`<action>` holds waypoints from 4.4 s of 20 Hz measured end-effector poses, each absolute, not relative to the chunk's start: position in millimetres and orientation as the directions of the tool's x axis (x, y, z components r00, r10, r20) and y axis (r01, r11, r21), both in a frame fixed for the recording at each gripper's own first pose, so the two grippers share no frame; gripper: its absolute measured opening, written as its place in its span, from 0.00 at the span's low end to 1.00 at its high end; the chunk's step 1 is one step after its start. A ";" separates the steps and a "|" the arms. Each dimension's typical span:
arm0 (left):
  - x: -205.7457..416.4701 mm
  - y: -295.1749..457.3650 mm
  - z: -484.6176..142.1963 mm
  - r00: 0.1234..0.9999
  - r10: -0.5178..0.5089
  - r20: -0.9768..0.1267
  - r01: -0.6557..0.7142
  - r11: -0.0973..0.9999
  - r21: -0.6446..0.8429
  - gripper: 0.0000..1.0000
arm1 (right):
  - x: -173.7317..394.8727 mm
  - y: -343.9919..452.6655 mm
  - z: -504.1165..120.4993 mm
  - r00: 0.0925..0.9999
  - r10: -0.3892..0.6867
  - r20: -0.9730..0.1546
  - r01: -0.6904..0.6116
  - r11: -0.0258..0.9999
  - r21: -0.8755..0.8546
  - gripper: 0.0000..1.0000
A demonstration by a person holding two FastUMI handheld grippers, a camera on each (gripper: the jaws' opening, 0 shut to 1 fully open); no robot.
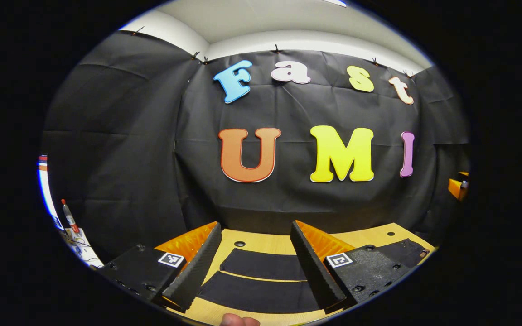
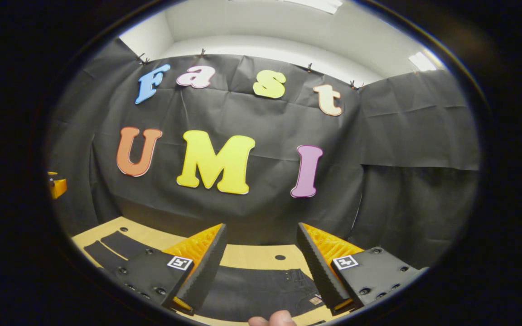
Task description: Grasp the waist and the cuffs of the jeans and fold them to make the two legs overlap; first hold the waist and fold one-third of the jeans toward the cuffs, then hold the cuffs and fold the remaining one-third in the same direction to finish folding.
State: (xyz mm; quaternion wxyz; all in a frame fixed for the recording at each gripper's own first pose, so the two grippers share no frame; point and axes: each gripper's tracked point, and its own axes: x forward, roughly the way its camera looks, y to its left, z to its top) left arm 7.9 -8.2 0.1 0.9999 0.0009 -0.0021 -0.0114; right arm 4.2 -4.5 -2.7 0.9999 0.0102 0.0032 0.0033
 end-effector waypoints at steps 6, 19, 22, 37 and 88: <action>20.1 -23.4 -3.0 0.995 -0.099 0.013 0.099 0.995 0.009 0.98 | 12.7 -11.5 -4.7 1.000 -0.007 -0.009 0.007 0.999 0.036 0.96; 21.8 52.4 -183.1 0.845 -0.044 -0.533 -0.173 0.921 -0.349 0.98 | 28.9 -115.4 -189.8 0.824 0.006 -0.566 0.063 0.993 0.102 0.96; -0.1 67.2 -247.7 0.700 -0.034 -0.713 -0.435 0.772 -0.464 0.99 | 21.2 -147.9 -253.7 0.681 -0.008 -0.733 0.207 0.961 0.182 0.96; 37.0 93.8 -323.4 0.477 -0.074 -0.876 -0.822 0.316 -0.474 0.99 | 31.4 -192.3 -402.8 0.187 0.066 -0.980 0.630 0.758 0.171 0.97; 192.7 67.6 -226.1 0.581 -0.162 -0.797 -0.801 0.062 -0.596 0.04 | 219.0 -132.4 -313.3 0.344 0.502 -0.794 0.803 0.281 0.525 0.01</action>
